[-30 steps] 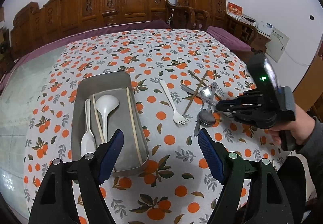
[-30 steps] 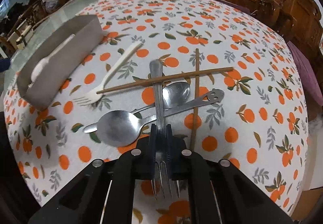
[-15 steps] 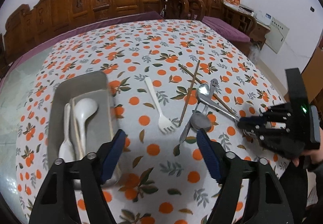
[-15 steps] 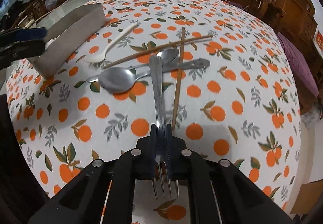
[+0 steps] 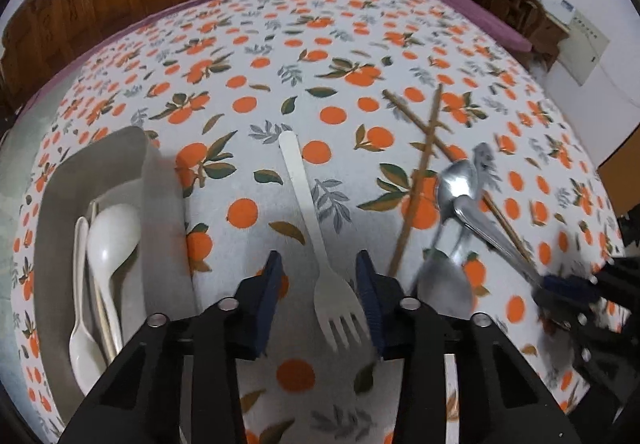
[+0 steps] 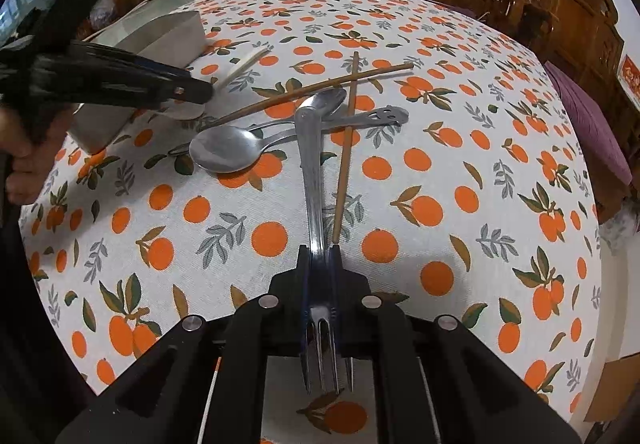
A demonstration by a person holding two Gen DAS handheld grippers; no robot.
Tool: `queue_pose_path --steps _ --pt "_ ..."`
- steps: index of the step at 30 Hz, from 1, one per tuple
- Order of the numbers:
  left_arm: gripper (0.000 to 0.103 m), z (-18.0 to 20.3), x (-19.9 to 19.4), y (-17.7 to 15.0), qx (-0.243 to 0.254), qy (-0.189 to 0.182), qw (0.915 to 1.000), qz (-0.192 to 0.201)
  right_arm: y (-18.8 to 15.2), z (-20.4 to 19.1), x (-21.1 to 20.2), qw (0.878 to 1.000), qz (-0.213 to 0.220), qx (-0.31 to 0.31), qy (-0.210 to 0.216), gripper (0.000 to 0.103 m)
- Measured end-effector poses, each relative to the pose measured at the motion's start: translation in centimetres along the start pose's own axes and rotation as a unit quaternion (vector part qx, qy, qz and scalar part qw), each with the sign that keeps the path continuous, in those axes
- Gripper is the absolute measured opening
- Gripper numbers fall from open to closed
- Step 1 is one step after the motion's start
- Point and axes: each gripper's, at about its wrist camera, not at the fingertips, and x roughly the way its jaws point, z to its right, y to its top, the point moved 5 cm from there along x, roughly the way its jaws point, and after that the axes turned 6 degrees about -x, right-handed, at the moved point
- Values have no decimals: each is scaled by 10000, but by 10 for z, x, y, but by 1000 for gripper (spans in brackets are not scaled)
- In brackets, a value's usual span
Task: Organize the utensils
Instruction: 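Grasp the white plastic fork with the left gripper while the right holds the metal fork, then carry the white fork into the tray and open the left gripper while the right holds the metal fork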
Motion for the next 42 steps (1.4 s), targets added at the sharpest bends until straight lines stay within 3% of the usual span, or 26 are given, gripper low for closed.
queue_pose_path --steps 7,9,10,11,17,24,29,42 --pt "30 3 14 10 -71 192 9997 -148 -1 0 0 10000 46 7 -7 13" --pt "21 4 15 12 -56 171 9997 -154 -1 -1 0 10000 52 24 0 14" --pt "8 5 15 11 -49 165 9997 -155 -1 -1 0 10000 55 21 1 14" --pt "6 5 14 11 -49 152 9997 -159 -1 -1 0 10000 54 21 -1 14" --pt "6 3 6 -1 6 4 9999 -110 0 0 1 10000 54 68 -4 14" --pt "6 1 -35 -14 -32 -277 9993 245 6 -1 5 9999 60 147 -54 14" --pt "6 -1 -60 -17 -13 -390 9983 439 6 -1 4 9998 -20 204 -53 8" --pt "6 -40 -112 -23 -60 -227 9958 889 19 -23 -31 9994 222 214 -149 8"
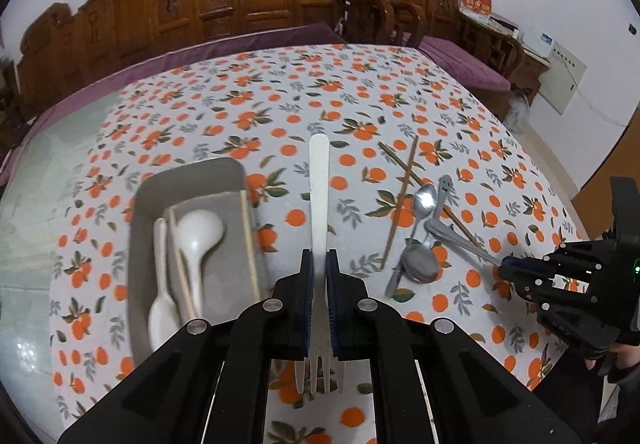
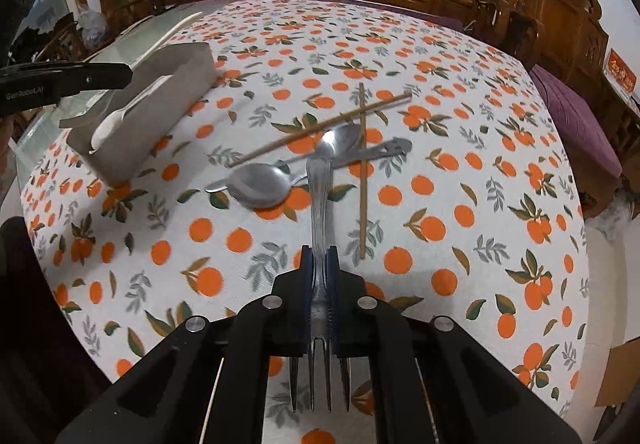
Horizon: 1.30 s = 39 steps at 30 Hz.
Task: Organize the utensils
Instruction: 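Carry the white fork into the tray and open the left gripper while the right holds the metal fork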
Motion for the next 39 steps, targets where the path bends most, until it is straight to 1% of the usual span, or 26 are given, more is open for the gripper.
queue_pose_path --steps 4,6,10,13,15,19,26,34,39 --pt "6 -14 -9 -2 -62 71 9999 43 2 -10 7 9999 -135 -26 91 8" --pt "6 -20 -13 -4 -86 95 9999 64 -1 -15 16 9996 -236 -39 119 8" --pt "6 -32 -21 -6 -139 101 9998 112 -10 -19 33 9990 -427 -87 64 8" --pt "6 -37 -25 -7 -148 108 9997 144 -11 -18 33 9992 -394 -71 17 8" --pt "6 -42 -26 -6 -157 121 9997 164 -10 -16 31 9994 -352 -29 -4 8" --pt "6 -51 -26 -4 -188 176 9995 181 -1 -12 17 9999 -136 106 9 8" --pt "6 -74 -17 -7 -318 286 9991 71 23 -19 -5 9998 160 53 43 8" --pt "6 -94 9 -18 -420 400 9981 -194 60 -45 -22 9983 507 -24 293 8" --pt "6 -103 26 -19 -513 388 9975 -308 82 -63 -24 9971 603 -73 452 8"
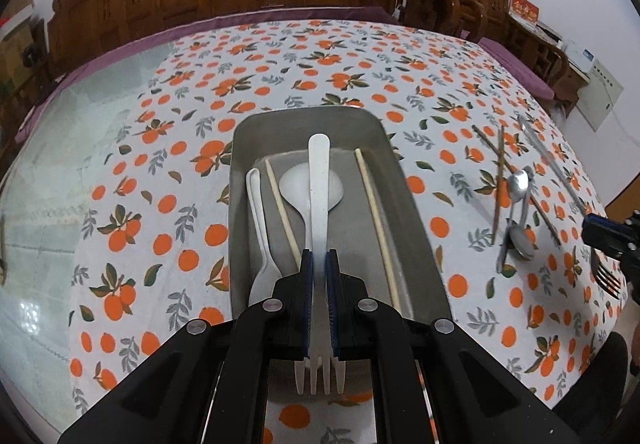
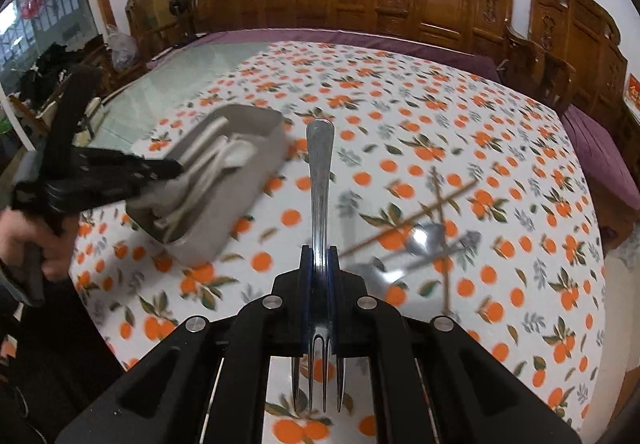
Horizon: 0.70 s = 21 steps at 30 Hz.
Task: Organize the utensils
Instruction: 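Carry the white fork into the tray and open the left gripper while the right holds the metal fork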
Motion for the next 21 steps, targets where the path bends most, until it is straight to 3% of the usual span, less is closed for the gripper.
queue_pose_path --steps 5,10,13,21 --pt "6 -3 11 2 -38 -83 10000 -34 16 -12 5 9999 63 15 112 8" --pt "7 -3 7 3 -14 -188 9997 171 26 -21 12 9998 54 -37 194 8" --pt "16 -5 2 4 21 -207 9993 315 31 -25 19 9997 35 -52 243 8" --pt "20 -26 -12 8 -218 -369 9975 557 48 -40 37 9989 93 -19 459 8"
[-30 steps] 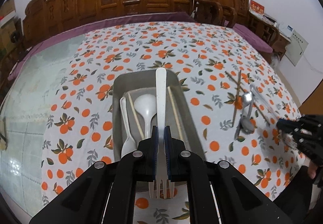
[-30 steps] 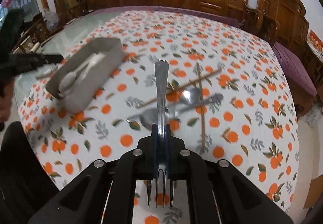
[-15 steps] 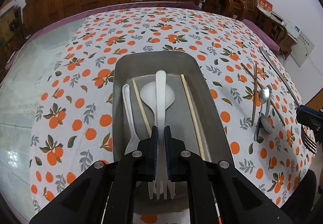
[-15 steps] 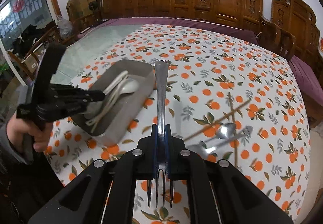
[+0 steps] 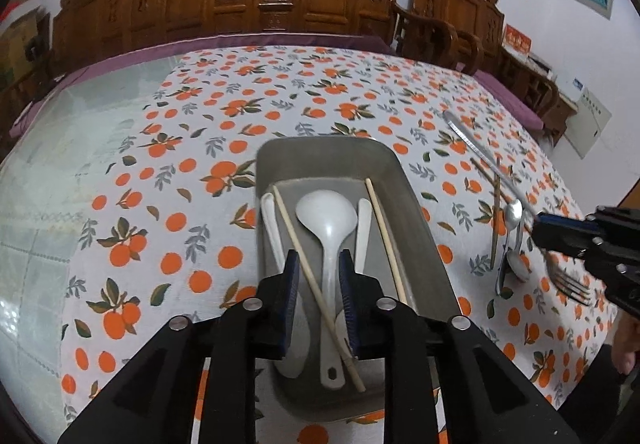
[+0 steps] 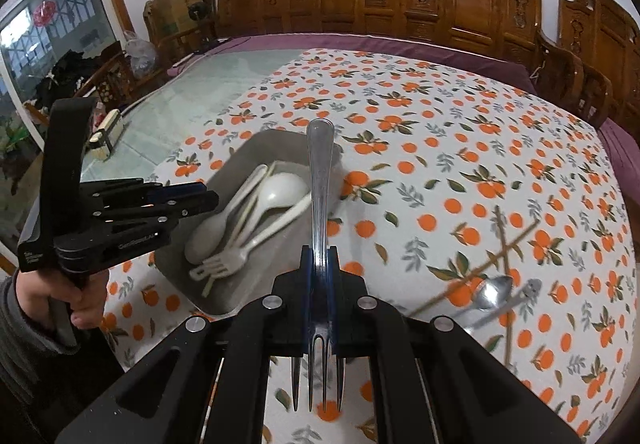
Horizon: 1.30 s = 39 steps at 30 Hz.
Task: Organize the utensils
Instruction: 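Carry the white fork into the tray and open the left gripper while the right holds the metal fork, then lower the metal fork into the tray and open the right gripper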
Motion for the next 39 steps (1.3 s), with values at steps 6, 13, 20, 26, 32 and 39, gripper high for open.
queue_pose_path --steps 6,13,20,26,32,39 --pt "23 -13 -12 8 102 164 9996 204 12 -15 18 9998 8 16 177 8" --pt "24 -29 -23 16 53 311 9988 371 27 -36 41 9994 -23 80 344 8" --pt "29 -41 -32 21 -54 332 9982 494 37 -46 64 9988 -136 169 440 8" --pt "29 -53 -38 26 -237 293 9978 552 42 -54 89 9990 -324 152 276 8" --pt "29 -59 -40 28 -329 284 9975 559 48 -55 99 9992 -356 200 21 8" --pt "29 -61 -41 27 -343 300 9974 567 40 -58 116 9968 -558 503 279 8"
